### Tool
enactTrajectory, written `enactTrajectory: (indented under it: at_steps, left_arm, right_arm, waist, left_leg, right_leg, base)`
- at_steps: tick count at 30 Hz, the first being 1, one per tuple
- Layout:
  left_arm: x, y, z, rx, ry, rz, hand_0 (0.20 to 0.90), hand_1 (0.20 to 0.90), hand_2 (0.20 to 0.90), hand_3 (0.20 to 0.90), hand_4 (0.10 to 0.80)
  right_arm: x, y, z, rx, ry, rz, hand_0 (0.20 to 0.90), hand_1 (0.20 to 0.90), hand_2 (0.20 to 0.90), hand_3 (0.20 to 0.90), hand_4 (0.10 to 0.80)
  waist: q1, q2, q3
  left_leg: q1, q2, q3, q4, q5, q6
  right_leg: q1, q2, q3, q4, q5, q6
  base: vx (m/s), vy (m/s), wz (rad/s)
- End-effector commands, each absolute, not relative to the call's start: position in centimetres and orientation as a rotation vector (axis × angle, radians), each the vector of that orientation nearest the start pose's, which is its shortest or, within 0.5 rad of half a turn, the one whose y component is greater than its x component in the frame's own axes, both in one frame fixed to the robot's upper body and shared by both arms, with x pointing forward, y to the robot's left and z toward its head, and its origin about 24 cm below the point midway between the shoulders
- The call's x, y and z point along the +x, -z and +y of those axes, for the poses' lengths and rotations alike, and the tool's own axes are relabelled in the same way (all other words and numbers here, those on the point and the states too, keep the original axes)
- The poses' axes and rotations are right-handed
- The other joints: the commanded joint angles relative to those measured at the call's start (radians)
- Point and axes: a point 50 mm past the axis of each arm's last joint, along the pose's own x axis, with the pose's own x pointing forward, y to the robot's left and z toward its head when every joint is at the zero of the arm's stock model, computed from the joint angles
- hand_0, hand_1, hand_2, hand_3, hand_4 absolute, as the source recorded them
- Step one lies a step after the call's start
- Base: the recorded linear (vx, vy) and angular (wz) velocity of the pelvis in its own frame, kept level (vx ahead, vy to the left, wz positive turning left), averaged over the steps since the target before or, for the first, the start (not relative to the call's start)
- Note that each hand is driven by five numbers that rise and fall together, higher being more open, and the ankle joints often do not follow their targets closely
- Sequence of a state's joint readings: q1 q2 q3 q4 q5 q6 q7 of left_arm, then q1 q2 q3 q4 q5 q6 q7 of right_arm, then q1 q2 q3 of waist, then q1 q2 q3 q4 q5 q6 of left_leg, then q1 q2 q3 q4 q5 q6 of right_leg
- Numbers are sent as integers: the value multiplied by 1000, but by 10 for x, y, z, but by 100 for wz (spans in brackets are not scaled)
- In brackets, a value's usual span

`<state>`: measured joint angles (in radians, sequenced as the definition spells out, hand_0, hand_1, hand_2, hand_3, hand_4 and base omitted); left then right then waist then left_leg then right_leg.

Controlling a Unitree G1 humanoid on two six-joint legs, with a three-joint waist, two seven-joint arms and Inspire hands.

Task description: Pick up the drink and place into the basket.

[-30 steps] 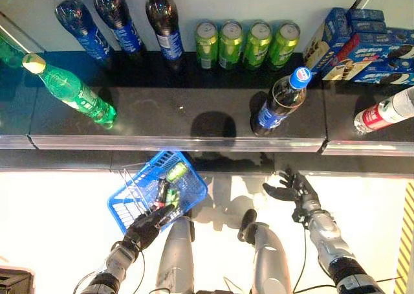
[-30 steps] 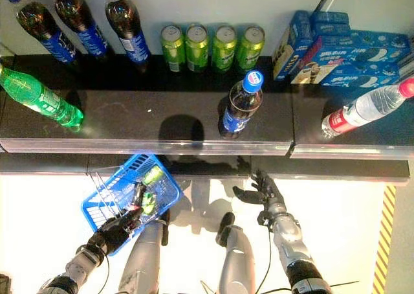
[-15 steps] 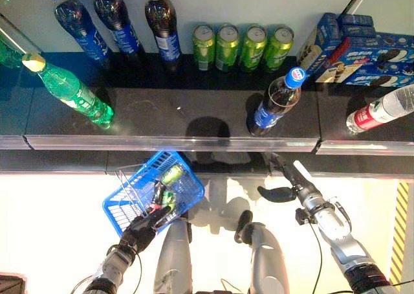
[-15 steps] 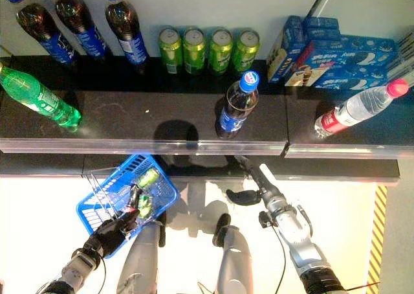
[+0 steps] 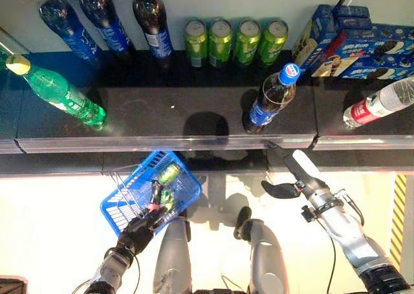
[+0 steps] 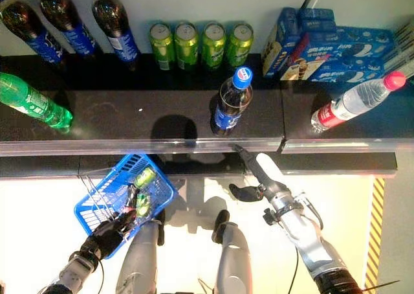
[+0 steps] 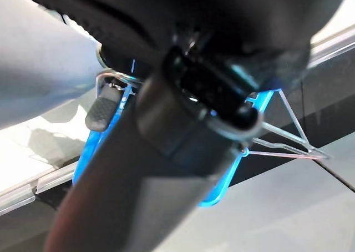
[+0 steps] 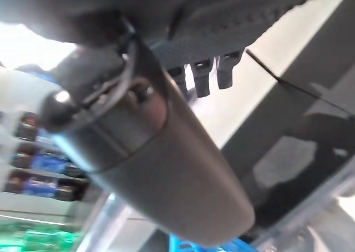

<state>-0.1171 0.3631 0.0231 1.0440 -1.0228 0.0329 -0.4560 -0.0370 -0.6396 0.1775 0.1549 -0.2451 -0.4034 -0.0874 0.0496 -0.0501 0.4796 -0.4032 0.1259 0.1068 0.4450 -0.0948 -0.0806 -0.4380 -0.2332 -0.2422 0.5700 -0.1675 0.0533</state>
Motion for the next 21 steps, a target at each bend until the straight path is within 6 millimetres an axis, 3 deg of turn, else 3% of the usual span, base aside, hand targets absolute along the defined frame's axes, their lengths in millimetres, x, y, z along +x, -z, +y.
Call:
enactTrajectory:
  at_steps: [1,5,10,21]
  left_arm:
    - [169,106,254,-815,-86,540,300,300,300,200,100]
    - [159,111,253,-821,-95,563,300,300,300,200,100]
    - [145,116,252,-825,-105,594,300,300,300,200,100]
    - [96,133,248,-819,-147,745,300,300,300,200,100]
  right_arm:
    - [241,-128,-216,-802,-156,-628,900,900,900,900,800]
    - [233,-138,-217,-780,-112,-710,900,900,900,900,800]
    - [229,-145,-224,-662,-71,-694,900,900,900,900,800]
    - [215,-127,-242,-407,-56,-534,900,900,900,900,800]
  waist:
    - [-16,14,-56]
    - [-20,18,-57]
    - [-19,22,-60]
    - [-5,32,-121]
  left_leg:
    - [2,11,20,56,64,35]
    - [6,18,24,75,76,30]
    - [14,25,25,90,88,27]
    - [70,30,29,89,114,19]
  right_leg:
    - [70,78,32,-55,63,4]
    - [99,82,34,-64,61,1]
    - [133,84,38,-70,62,-2]
    - [246,75,38,-111,79,0]
  base:
    - [40,14,-3]
    - [80,5,1]
    - [104,7,-2]
    - [180,14,-1]
